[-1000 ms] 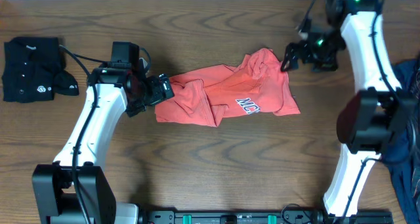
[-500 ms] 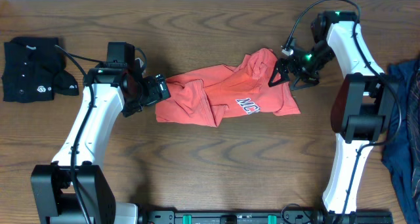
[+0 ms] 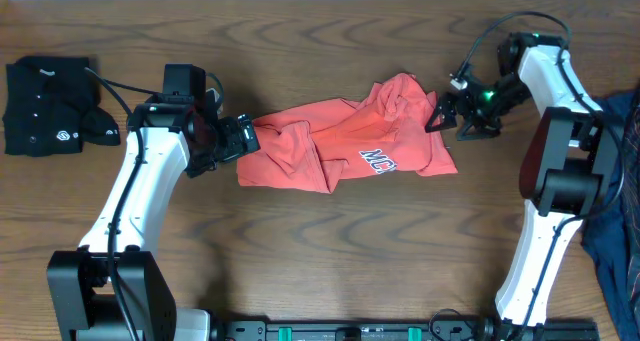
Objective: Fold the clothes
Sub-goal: 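Grasp the shirt's upper right part and drag it rightward with the right gripper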
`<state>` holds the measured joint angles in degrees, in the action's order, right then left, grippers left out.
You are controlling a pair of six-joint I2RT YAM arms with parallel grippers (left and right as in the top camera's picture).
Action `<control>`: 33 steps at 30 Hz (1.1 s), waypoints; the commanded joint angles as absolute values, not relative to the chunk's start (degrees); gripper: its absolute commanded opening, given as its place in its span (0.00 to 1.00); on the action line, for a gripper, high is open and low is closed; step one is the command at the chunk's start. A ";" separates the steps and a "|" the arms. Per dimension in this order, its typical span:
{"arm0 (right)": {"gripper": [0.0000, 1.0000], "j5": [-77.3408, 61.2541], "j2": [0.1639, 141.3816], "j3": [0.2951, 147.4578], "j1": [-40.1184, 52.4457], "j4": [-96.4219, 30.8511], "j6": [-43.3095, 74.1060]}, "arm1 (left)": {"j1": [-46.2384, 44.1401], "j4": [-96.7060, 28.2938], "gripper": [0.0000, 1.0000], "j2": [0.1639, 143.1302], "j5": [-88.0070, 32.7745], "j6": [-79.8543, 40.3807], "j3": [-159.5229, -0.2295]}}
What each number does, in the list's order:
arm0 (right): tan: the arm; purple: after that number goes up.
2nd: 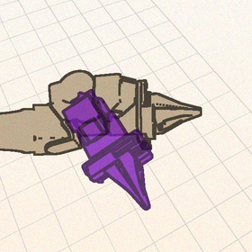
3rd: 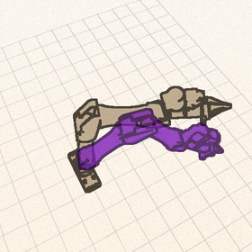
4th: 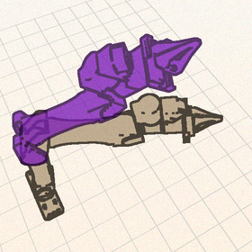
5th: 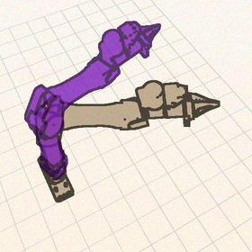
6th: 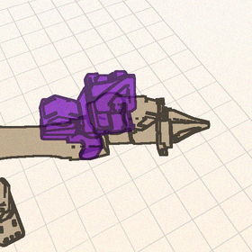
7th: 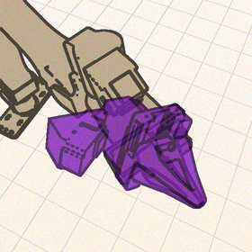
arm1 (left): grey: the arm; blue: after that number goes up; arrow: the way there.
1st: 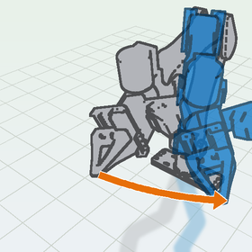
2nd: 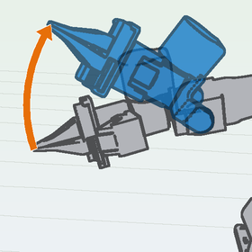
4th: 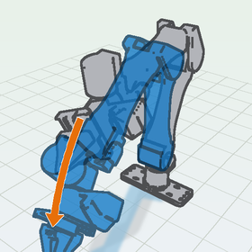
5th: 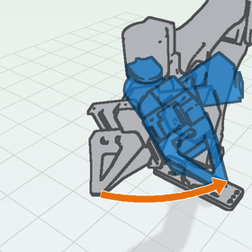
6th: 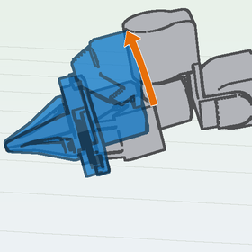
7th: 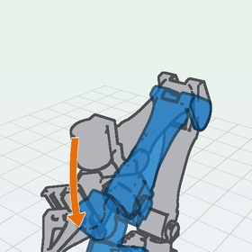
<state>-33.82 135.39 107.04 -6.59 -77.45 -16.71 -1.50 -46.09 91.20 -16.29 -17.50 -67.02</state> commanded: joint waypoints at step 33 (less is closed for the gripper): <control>0.01 -43.29 136.09 96.23 -1.32 -56.03 -6.04 | -1.19 -49.89 0.98 91.53 -15.81 -16.32 -67.20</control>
